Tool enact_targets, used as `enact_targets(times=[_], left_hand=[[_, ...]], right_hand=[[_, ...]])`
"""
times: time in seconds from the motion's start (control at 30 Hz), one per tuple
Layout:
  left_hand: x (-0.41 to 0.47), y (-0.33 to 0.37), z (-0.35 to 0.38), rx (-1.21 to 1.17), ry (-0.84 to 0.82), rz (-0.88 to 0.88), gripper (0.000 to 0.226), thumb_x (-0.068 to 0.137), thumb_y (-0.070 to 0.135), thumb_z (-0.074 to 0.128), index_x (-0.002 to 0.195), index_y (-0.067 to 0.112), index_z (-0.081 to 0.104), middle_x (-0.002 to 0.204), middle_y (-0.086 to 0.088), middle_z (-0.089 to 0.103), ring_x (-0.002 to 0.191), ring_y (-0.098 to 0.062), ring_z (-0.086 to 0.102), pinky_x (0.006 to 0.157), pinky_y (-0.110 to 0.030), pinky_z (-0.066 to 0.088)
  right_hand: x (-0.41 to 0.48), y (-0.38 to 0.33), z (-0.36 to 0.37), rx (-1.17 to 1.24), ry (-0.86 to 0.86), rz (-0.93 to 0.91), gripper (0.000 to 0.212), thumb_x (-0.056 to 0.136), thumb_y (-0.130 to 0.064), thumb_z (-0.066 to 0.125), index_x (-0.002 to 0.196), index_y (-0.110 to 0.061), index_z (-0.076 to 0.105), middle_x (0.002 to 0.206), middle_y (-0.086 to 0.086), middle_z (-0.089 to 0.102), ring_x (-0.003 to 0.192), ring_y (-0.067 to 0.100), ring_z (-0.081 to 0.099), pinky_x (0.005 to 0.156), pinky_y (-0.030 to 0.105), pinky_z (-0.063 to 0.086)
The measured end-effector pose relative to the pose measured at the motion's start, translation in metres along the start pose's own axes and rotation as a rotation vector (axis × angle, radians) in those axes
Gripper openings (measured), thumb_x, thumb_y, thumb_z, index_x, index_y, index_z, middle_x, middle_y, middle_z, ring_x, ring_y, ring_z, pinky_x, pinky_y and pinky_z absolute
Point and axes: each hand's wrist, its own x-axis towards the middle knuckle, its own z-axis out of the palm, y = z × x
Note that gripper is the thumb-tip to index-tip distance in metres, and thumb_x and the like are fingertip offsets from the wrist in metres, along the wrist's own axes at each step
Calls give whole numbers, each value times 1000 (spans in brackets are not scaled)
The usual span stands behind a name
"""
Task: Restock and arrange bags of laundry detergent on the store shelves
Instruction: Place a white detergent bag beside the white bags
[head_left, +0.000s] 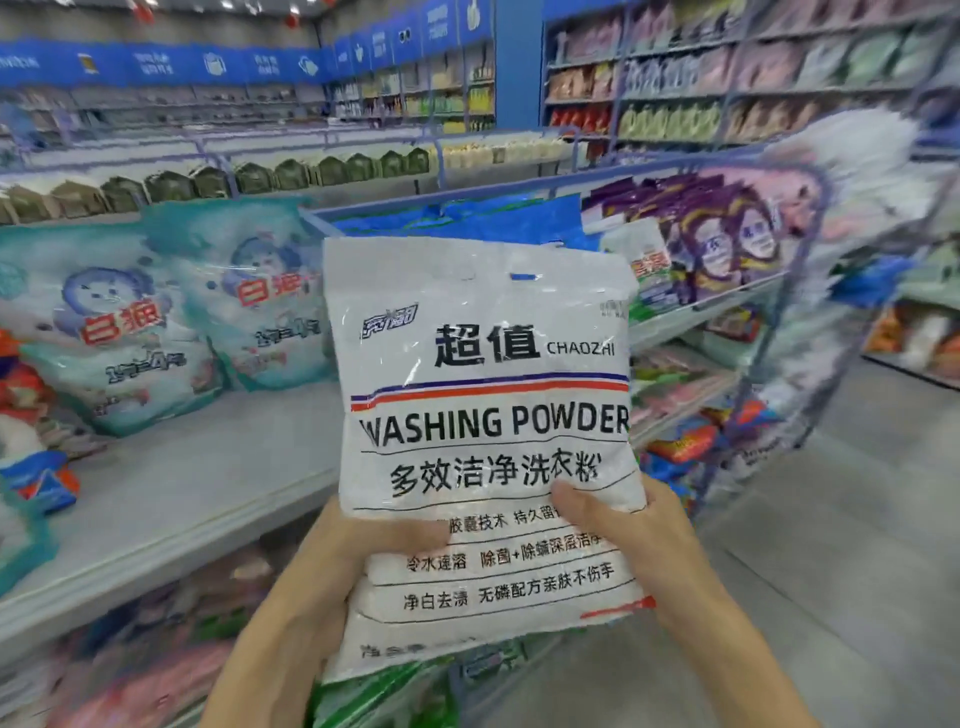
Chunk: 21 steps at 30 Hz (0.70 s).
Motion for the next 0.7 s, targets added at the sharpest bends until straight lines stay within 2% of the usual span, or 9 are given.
enact_targets(times=[0.07, 0.13, 0.23, 0.33, 0.43, 0.6, 0.7], left_hand=[[15, -16, 51, -12, -37, -18, 58, 58, -6, 74, 114, 13, 75, 114, -23, 73, 101, -48, 71, 79, -65, 58], [28, -30, 99, -26, -71, -50, 60, 58, -5, 75, 116, 11, 74, 113, -23, 74, 100, -47, 72, 80, -63, 58], [46, -47, 164, -15, -94, -86, 53, 60, -2, 79, 111, 13, 77, 111, -22, 75, 97, -46, 73, 82, -64, 57], [66, -59, 220, -19, -57, -123, 31, 78, 10, 75, 108, 16, 79, 110, -20, 75, 98, -45, 73, 93, -67, 52], [91, -71, 274, -32, -68, -170, 27, 89, 24, 66, 112, 16, 78, 109, -19, 76, 98, -43, 73, 98, -64, 50], [150, -89, 356, 3, -100, -180, 32, 92, 28, 63, 121, 18, 72, 109, -16, 77, 95, -40, 75, 91, -54, 55], [200, -98, 404, 28, -130, -204, 27, 95, 30, 62, 114, 18, 76, 105, -16, 77, 91, -39, 76, 85, -50, 56]], right_hand=[[-14, -8, -50, 0, 64, -13, 26, 67, -14, 87, 92, -15, 82, 93, 7, 80, 84, 23, 78, 61, 25, 60], [-27, -15, -99, 11, 121, -16, 25, 66, -12, 90, 90, -16, 83, 93, 9, 80, 83, 24, 78, 60, 26, 60], [-43, -18, -164, 21, 177, 11, 36, 67, -16, 91, 101, -14, 80, 99, 11, 80, 90, 29, 78, 70, 34, 62], [-54, -25, -221, 31, 231, 54, 32, 64, -27, 84, 95, -20, 81, 99, 9, 80, 91, 28, 78, 81, 39, 60], [-54, -29, -273, 45, 275, 60, 34, 66, -34, 83, 97, -21, 81, 99, 9, 80, 91, 28, 78, 79, 38, 61], [-28, -28, -357, 112, 371, 86, 51, 69, -37, 88, 112, -13, 75, 104, 13, 79, 94, 33, 77, 84, 43, 61], [2, -30, -413, 138, 421, 93, 51, 67, -37, 87, 111, -13, 77, 106, 16, 78, 97, 37, 76, 95, 52, 57]])
